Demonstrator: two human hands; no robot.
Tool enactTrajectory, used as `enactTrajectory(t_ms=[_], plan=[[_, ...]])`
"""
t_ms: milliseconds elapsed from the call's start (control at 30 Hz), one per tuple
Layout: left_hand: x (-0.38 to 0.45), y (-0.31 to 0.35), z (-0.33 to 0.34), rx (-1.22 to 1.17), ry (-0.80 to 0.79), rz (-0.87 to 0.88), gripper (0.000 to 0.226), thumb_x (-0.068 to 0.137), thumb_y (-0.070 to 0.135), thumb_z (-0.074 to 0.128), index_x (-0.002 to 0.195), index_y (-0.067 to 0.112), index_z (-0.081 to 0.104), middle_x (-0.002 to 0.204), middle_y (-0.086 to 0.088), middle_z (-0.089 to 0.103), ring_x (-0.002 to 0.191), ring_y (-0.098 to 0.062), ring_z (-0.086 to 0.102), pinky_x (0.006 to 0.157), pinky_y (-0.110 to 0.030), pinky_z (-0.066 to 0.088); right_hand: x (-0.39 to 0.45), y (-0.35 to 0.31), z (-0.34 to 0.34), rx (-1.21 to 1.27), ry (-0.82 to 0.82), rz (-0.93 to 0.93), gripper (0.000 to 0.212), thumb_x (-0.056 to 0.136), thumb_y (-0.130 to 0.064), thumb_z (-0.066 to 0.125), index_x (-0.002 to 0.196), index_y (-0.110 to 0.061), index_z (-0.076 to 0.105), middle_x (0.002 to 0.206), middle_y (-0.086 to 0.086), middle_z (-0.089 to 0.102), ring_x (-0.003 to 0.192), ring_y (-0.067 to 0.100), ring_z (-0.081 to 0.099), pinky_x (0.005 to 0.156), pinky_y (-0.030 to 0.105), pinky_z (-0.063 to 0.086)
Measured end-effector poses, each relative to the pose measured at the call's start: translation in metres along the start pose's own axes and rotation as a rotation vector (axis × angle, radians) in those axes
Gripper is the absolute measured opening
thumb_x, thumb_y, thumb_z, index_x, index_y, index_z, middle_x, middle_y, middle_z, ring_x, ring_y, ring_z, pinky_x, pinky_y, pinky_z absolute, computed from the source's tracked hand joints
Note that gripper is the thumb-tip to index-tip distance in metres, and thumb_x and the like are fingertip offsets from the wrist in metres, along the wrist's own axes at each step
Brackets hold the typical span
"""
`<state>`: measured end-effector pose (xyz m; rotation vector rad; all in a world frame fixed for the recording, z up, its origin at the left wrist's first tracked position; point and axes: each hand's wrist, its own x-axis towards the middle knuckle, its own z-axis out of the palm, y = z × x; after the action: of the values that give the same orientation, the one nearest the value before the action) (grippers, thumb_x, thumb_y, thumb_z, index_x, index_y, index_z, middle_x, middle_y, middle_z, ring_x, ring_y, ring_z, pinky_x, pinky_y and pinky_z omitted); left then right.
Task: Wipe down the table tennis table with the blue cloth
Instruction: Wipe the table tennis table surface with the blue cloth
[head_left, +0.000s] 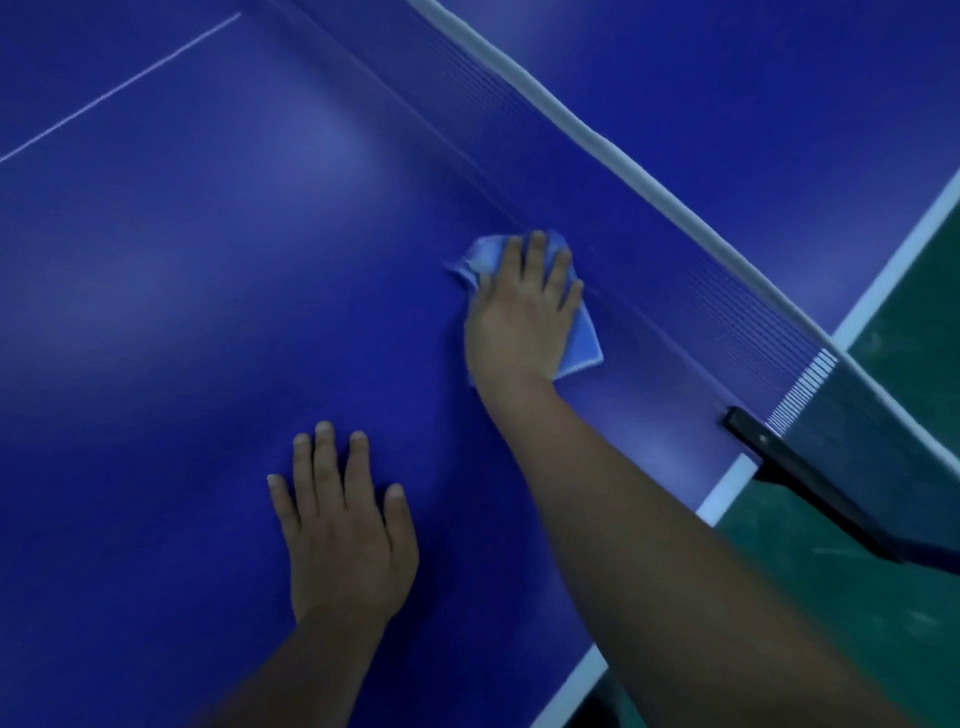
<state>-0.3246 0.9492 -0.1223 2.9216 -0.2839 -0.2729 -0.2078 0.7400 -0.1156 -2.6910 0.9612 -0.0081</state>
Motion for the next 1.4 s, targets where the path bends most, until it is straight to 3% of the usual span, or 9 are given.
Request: enactTrajectory(t_ms=[433, 533, 633, 800, 967, 1100, 1167, 1300, 1400], plan=[[-0.002, 0.005, -0.006, -0.030, -0.012, -0.009, 0.061, 0.103, 0.038, 0.033, 0.155, 0.006, 0.028, 0.167, -0.016, 0.010, 0.155, -0.030, -0.002, 0.123, -0.058, 0.000, -0.142, 0.189, -0.031, -0.069, 0.189, 0.171, 0.044, 0.103, -0.029, 0.043, 0.144, -0.015, 0.052, 0.152, 0.000, 0.048, 0.137, 0.034, 0.044, 0.107, 0.049, 0.036], [-0.001, 0.006, -0.007, -0.027, -0.007, -0.006, 0.062, 0.103, 0.038, 0.035, 0.156, 0.006, 0.027, 0.167, -0.017, 0.010, 0.155, -0.031, -0.001, 0.123, -0.058, -0.001, -0.151, 0.226, -0.048, -0.341, 0.048, -0.030, 0.042, 0.085, 0.003, 0.051, 0.126, 0.003, 0.062, 0.138, 0.015, 0.059, 0.124, 0.035, 0.058, 0.085, 0.045, 0.046], [-0.001, 0.005, -0.006, -0.035, -0.008, -0.006, 0.063, 0.103, 0.038, 0.034, 0.156, 0.007, 0.025, 0.167, -0.017, 0.009, 0.155, -0.031, -0.002, 0.123, -0.057, -0.002, -0.166, 0.248, -0.076, -0.450, -0.185, 0.191, 0.049, 0.083, -0.005, 0.065, 0.132, -0.002, 0.057, 0.141, 0.016, 0.051, 0.119, 0.036, 0.053, 0.081, 0.040, 0.042], [-0.001, 0.006, -0.007, -0.032, -0.006, -0.003, 0.063, 0.103, 0.039, 0.035, 0.156, 0.006, 0.026, 0.166, -0.017, 0.010, 0.155, -0.031, -0.001, 0.123, -0.058, -0.003, -0.155, 0.200, -0.075, -0.045, 0.285, 0.128, 0.034, 0.098, -0.016, 0.062, 0.131, -0.008, 0.059, 0.139, 0.009, 0.058, 0.117, 0.032, 0.056, 0.093, 0.037, 0.037], [0.000, 0.006, -0.007, -0.020, -0.006, -0.006, 0.064, 0.102, 0.040, 0.034, 0.156, 0.007, 0.025, 0.167, -0.017, 0.010, 0.155, -0.031, -0.002, 0.123, -0.058, -0.002, -0.124, 0.179, -0.042, -0.369, -0.033, -0.002, 0.050, 0.090, -0.010, 0.058, 0.140, -0.012, 0.053, 0.157, 0.005, 0.039, 0.132, 0.027, 0.048, 0.093, 0.034, 0.038], [0.000, 0.005, -0.006, -0.029, -0.001, -0.003, 0.064, 0.102, 0.040, 0.035, 0.156, 0.007, 0.025, 0.167, -0.017, 0.010, 0.155, -0.031, -0.002, 0.123, -0.058, -0.003, -0.180, 0.264, -0.077, -0.475, -0.371, 0.293, 0.079, 0.053, -0.013, 0.087, 0.124, -0.028, 0.056, 0.127, 0.004, 0.060, 0.110, 0.024, 0.060, 0.084, 0.032, 0.043], [-0.001, 0.005, -0.006, -0.031, -0.011, -0.007, 0.064, 0.103, 0.040, 0.036, 0.156, 0.008, 0.024, 0.167, -0.017, 0.009, 0.155, -0.030, -0.003, 0.123, -0.058, -0.003, -0.206, 0.288, -0.083, -0.419, -0.278, 0.309, 0.065, 0.059, -0.010, 0.080, 0.121, -0.019, 0.064, 0.121, 0.010, 0.062, 0.103, 0.033, 0.061, 0.079, 0.037, 0.038], [-0.002, 0.005, -0.007, -0.031, -0.008, -0.009, 0.063, 0.103, 0.040, 0.035, 0.156, 0.007, 0.024, 0.167, -0.017, 0.009, 0.155, -0.031, -0.003, 0.123, -0.058, -0.003, -0.173, 0.232, -0.072, 0.007, 0.310, 0.044, 0.030, 0.092, -0.018, 0.059, 0.119, -0.006, 0.064, 0.123, 0.018, 0.062, 0.105, 0.037, 0.056, 0.090, 0.042, 0.042], [-0.002, 0.006, -0.008, -0.042, -0.002, -0.006, 0.063, 0.102, 0.038, 0.037, 0.156, 0.007, 0.026, 0.167, -0.017, 0.010, 0.155, -0.031, -0.002, 0.123, -0.058, -0.002, -0.136, 0.187, -0.067, -0.047, 0.299, -0.186, 0.032, 0.085, 0.001, 0.068, 0.117, 0.000, 0.066, 0.126, 0.017, 0.064, 0.112, 0.028, 0.050, 0.089, 0.039, 0.047]])
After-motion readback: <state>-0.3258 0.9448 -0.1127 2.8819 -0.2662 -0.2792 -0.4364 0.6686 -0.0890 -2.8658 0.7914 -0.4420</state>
